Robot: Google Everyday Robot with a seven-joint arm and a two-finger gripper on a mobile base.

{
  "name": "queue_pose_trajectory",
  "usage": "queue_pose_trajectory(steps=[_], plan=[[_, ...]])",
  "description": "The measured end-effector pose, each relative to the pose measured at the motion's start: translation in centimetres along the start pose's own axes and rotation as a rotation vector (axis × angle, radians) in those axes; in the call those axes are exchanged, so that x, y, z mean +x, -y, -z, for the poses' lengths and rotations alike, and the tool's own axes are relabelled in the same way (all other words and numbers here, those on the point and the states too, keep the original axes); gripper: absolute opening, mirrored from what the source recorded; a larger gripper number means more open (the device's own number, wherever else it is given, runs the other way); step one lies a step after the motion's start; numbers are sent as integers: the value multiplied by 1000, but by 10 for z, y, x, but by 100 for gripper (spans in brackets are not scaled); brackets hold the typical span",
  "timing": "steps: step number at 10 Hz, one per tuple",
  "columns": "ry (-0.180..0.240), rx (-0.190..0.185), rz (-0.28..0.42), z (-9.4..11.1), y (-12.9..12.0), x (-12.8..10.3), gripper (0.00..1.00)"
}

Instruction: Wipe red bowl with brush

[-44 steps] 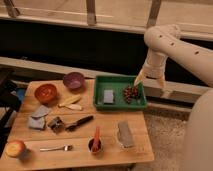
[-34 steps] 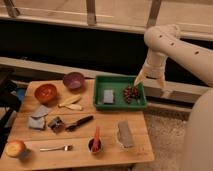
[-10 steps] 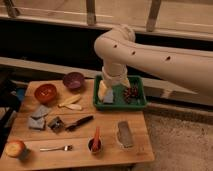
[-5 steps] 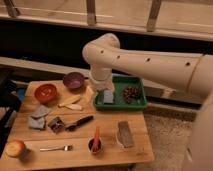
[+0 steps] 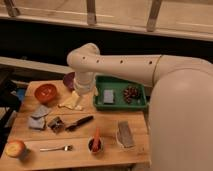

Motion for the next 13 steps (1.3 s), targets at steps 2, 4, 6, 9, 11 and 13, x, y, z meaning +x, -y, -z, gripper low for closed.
queue_pose_trajectory(steps=[2, 4, 6, 9, 11, 13], plan=[[-4, 5, -10, 1, 5, 3, 80], [-5, 4, -4, 0, 2, 2, 80], [-10, -13, -9, -7, 1, 1, 80], [-24, -70, 4, -51, -22, -8, 80], [-27, -109, 17, -73, -45, -17, 80], [-44, -149, 41, -99, -73, -27, 80]])
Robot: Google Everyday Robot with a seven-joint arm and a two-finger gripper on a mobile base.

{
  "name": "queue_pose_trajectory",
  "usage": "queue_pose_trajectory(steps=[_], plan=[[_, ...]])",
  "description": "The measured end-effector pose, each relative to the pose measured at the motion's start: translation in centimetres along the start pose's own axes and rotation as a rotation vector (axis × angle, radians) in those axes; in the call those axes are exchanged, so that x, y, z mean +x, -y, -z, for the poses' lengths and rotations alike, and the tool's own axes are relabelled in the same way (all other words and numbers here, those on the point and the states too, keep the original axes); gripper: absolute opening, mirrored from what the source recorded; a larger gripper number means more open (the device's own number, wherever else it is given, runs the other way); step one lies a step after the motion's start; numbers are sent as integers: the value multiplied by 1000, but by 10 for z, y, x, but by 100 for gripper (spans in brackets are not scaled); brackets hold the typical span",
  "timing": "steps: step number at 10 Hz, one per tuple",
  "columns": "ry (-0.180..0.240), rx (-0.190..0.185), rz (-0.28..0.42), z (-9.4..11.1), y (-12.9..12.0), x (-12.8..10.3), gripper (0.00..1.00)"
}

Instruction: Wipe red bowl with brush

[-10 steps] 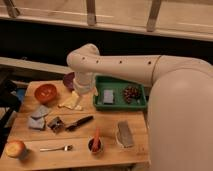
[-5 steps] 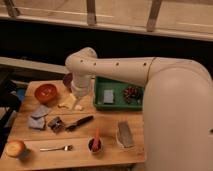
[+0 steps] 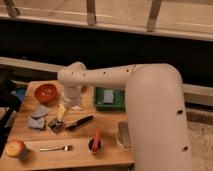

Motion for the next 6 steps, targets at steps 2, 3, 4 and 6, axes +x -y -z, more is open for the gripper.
queue_pose_trajectory(steps=[2, 3, 4, 6], plan=[[-12, -17, 27, -17, -18, -13, 80], [-14, -19, 35, -21, -21, -14, 80], [-9, -18, 42, -23, -23, -14, 80], [0, -17, 38, -22, -23, -14, 80]])
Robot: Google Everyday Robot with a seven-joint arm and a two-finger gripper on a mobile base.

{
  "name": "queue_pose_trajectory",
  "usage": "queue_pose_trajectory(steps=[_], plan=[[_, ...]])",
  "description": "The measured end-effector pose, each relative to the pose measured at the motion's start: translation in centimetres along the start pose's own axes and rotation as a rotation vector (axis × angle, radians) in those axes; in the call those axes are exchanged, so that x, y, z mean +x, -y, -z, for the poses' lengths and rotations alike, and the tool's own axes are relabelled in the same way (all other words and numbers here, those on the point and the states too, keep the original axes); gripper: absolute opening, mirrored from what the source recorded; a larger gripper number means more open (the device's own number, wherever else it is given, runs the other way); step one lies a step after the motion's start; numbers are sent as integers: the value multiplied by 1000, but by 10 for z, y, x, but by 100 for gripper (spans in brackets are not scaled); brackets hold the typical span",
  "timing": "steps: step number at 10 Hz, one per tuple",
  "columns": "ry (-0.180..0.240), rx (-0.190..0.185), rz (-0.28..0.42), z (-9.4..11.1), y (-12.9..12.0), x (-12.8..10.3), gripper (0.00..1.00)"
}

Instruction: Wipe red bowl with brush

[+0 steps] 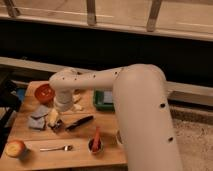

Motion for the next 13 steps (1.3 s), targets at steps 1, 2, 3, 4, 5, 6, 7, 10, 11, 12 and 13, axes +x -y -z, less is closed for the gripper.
queue_pose_trajectory(steps=[1, 2, 3, 4, 5, 6, 7, 10, 11, 12, 13], plan=[[1, 0, -1, 0, 0, 0, 80], [1, 0, 0, 0, 0, 0, 80], [-1, 0, 0, 0, -1, 0, 80], [-8, 11, -8, -3, -1, -1, 80], [-18, 20, -12, -8, -2, 0, 80], [-29, 29, -18, -14, -3, 2, 80], [-33, 31, -26, -18, 0, 4, 80], [-39, 24, -53, -32, 3, 10, 80], [-39, 24, -63, -37, 3, 11, 80], [-36, 38, -71, -41, 5, 13, 80], [-31, 54, -72, -45, 3, 13, 80]])
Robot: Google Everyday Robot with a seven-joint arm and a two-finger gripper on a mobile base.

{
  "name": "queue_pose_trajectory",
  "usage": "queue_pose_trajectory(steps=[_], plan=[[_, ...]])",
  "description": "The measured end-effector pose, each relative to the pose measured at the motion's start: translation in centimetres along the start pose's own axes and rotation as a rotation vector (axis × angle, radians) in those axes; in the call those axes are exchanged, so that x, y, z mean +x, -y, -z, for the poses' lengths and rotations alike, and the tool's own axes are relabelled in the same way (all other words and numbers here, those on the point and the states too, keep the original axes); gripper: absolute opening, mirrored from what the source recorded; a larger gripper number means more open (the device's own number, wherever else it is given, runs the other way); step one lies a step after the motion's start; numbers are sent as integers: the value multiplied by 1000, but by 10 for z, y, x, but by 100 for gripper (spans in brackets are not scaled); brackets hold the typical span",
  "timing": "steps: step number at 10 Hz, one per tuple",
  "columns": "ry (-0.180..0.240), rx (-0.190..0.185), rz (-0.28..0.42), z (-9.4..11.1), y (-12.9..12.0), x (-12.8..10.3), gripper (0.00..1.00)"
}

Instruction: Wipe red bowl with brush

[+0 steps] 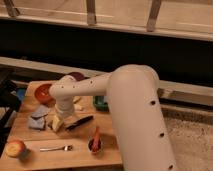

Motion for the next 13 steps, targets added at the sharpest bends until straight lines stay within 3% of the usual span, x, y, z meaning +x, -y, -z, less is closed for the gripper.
queue_pose_trajectory(steps=[2, 7, 9, 13], plan=[[1, 10, -4, -12, -7, 2, 80], [-31, -12, -15, -41, -17, 3, 77], [-36, -12, -8, -43, -19, 2, 62], [-34, -6, -9, -35, -13, 2, 19]])
